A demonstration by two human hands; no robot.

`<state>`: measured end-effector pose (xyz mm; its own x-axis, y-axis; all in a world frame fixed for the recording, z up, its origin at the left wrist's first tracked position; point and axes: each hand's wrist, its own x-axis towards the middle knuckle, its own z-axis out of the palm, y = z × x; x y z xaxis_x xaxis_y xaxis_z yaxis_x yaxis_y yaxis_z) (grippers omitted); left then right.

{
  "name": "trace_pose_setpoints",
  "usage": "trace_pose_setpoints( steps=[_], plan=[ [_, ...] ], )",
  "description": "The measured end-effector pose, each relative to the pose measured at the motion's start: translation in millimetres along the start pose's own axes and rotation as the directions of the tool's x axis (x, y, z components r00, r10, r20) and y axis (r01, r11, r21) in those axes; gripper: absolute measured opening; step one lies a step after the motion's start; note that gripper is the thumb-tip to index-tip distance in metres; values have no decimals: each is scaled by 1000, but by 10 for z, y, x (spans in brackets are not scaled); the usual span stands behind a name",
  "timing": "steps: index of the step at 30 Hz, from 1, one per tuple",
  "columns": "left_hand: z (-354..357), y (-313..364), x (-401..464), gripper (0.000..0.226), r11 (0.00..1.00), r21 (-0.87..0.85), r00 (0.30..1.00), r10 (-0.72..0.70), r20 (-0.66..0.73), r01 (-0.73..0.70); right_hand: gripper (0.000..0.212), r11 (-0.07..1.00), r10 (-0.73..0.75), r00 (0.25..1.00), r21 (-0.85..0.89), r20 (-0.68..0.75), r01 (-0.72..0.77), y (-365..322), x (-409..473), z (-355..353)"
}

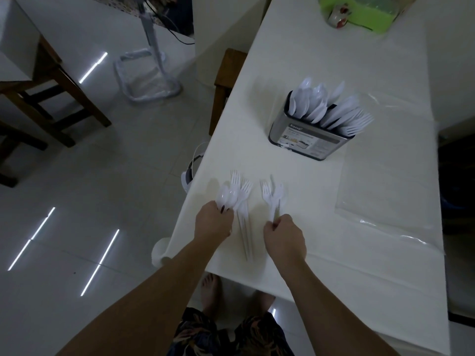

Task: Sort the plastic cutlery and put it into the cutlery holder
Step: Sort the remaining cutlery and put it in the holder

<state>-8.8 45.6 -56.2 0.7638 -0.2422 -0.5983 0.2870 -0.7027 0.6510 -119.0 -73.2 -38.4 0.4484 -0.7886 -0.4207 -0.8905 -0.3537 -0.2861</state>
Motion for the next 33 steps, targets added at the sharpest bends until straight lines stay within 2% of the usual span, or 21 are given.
trace_pose_setpoints(
  steps=[4, 7, 11, 15, 20, 24, 26, 29, 33],
  plan=[
    [-10, 29, -18, 20, 1000, -6, 998, 20, 64, -20, 24, 998, -46, 998, -36, 33, 47, 1, -24, 9],
    [-14, 51, -36, 27, 992, -124, 997, -19, 72, 28, 27, 998, -64, 997, -17, 47, 65, 10, -32, 14],
    [-53, 60, -59, 22, 957, -262, 992, -111, 61, 123, 28, 997, -74, 997, 17, 36, 74, 28, -34, -16],
    [-72, 108, -78, 19, 923, -355, 989, -127, 76, 146, 25, 994, -97, 995, 53, 27, 95, -17, -50, -83],
    [-77, 238, -145, 25, 925, -376, 978, 27, 206, 53, 20, 923, -289, 957, 275, 33, 269, -256, 55, -284],
    [-66, 362, -182, 38, 932, -362, 929, 153, 338, -22, 45, 861, -383, 906, 425, 179, 280, -460, 247, -510],
    [-56, 432, -193, 40, 929, -367, 898, 199, 393, -45, 43, 843, -415, 881, 460, 227, 279, -478, 329, -622],
    [-45, 534, -198, 31, 949, -298, 870, 229, 437, -100, 33, 823, -411, 878, 514, 244, 243, -468, 404, -805],
    [-7, 693, -192, 28, 947, -152, 829, 320, 459, -282, 29, 842, -406, 878, 476, 254, 251, -445, 461, -974]
  ],
)
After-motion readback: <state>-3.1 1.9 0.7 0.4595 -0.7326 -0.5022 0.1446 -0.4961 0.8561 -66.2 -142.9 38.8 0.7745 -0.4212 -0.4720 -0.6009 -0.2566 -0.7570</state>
